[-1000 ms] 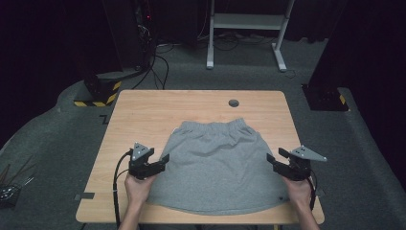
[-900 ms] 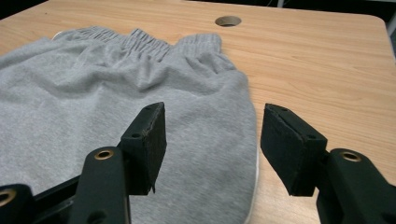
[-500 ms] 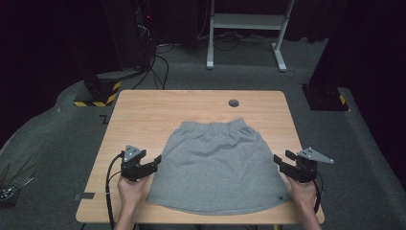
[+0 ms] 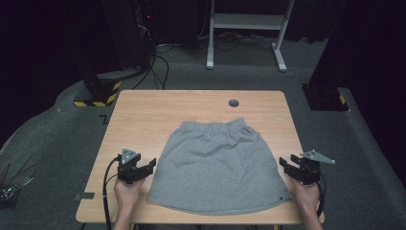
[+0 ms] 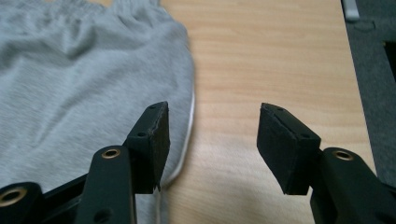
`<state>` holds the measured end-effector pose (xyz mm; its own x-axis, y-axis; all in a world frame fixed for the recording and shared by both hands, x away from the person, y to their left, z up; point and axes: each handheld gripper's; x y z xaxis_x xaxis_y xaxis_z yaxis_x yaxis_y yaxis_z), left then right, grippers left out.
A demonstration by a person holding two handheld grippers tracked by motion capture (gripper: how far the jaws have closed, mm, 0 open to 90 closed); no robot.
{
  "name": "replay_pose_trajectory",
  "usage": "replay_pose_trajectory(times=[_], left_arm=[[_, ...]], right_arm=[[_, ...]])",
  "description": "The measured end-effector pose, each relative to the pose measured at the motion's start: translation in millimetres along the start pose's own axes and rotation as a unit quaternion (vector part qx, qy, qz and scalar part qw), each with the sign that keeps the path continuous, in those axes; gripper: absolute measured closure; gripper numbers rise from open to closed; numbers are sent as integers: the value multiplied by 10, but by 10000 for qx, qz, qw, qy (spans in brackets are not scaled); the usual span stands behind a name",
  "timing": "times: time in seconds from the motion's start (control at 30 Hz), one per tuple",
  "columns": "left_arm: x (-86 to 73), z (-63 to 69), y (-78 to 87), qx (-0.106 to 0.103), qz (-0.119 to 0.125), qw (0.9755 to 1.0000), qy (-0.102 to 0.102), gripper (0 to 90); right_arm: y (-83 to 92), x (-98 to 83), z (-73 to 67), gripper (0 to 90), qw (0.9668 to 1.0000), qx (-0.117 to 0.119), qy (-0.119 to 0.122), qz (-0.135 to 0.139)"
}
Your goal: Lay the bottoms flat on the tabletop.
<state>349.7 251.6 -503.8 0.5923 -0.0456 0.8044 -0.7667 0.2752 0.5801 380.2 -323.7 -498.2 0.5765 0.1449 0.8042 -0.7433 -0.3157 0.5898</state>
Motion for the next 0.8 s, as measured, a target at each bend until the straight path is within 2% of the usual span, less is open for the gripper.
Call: replay_pose_trajectory(times=[0.07,0.17,0.27,0.4,0.47,0.63,0.73,0.8], left_arm=[[-17,-8,-11,59,-19,10000,20,309],[-46,-39,-30,211,-108,9997,-15,309],[-69,-71,-60,332,-208,9992,39,310],[-108,-95,-83,469,-296,9985,29,310],[-120,-101,-91,531,-315,9981,-12,310],[-159,-118,-130,568,-380,9977,31,309],[-174,-113,-146,575,-437,9974,-32,307],[-172,-120,-147,595,-398,9974,-56,304]], right_arm=[[-21,-7,3,443,9999,-77,-13,-140],[-56,-7,11,443,9996,-178,98,-216],[-103,-23,30,437,9992,-229,25,-321],[-170,-39,38,430,9981,-337,5,-508],[-191,-40,45,430,9979,-393,27,-508],[-257,-68,59,417,9966,-528,-30,-630],[-291,-64,41,417,9958,-676,155,-598],[-303,-68,30,401,9956,-718,163,-575]])
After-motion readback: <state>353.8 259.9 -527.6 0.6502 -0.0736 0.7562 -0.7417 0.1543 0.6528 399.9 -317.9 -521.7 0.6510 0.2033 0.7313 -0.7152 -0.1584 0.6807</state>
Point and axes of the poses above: each handheld gripper's, and its own axes: y roughly backward along the jaws, x roughly out of its top, z roughly to its right, and after that the axes turned 2 degrees about y, right-handed
